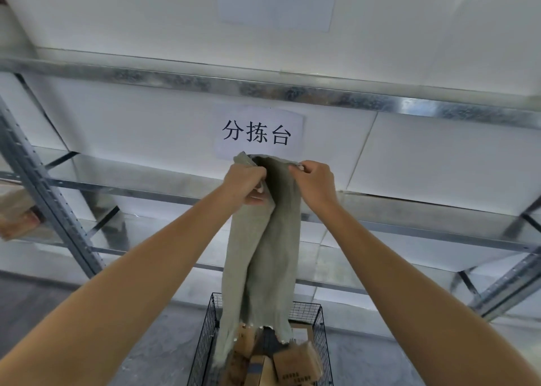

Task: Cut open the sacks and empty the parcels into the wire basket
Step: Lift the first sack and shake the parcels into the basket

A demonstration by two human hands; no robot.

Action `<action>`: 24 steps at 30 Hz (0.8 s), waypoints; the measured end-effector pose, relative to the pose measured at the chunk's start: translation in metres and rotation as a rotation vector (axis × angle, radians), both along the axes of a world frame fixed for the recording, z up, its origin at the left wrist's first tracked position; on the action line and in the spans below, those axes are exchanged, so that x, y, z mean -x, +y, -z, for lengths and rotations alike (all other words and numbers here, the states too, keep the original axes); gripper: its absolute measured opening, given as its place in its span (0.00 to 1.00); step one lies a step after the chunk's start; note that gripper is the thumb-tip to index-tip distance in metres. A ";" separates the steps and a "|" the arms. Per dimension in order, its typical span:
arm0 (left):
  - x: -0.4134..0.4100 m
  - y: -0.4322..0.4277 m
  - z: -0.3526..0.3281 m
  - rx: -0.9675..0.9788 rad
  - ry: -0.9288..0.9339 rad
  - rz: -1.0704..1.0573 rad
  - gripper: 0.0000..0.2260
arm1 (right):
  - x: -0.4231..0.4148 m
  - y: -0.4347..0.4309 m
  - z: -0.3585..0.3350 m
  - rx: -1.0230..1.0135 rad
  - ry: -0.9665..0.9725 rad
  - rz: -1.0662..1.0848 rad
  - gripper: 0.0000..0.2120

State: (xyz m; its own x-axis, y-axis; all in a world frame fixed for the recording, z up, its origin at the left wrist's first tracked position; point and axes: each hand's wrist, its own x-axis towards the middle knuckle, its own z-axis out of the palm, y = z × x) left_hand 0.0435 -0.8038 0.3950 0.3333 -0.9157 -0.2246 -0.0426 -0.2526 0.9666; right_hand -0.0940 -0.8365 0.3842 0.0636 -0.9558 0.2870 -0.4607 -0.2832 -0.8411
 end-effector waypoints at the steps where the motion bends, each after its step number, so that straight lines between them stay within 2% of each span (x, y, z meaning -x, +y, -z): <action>1: 0.005 0.002 -0.004 0.004 0.028 0.017 0.05 | -0.004 0.003 -0.002 0.010 -0.015 -0.021 0.18; 7: 0.012 0.005 -0.022 0.054 0.174 0.076 0.04 | -0.006 0.018 -0.011 0.026 -0.017 -0.183 0.13; 9: 0.010 0.008 -0.027 0.065 0.169 0.074 0.05 | -0.004 0.023 -0.015 -0.001 -0.024 -0.221 0.13; 12: 0.008 0.013 -0.034 0.061 0.117 0.063 0.05 | -0.005 0.030 -0.020 -0.086 0.012 -0.331 0.03; 14: 0.007 0.018 -0.037 0.044 0.065 0.071 0.05 | -0.005 0.032 -0.021 -0.079 0.102 -0.363 0.06; 16: 0.007 0.022 -0.037 0.043 -0.013 0.100 0.07 | -0.005 0.032 -0.020 0.003 0.159 -0.310 0.01; 19: -0.002 0.022 -0.030 0.145 -0.284 0.027 0.09 | 0.000 0.027 -0.021 0.028 0.114 -0.199 0.08; 21: -0.012 0.020 -0.028 0.225 -0.462 -0.033 0.10 | 0.005 0.026 -0.024 0.005 0.096 -0.187 0.09; 24: -0.023 0.020 -0.029 0.266 -0.596 0.096 0.19 | 0.012 0.025 -0.027 -0.019 0.076 -0.206 0.09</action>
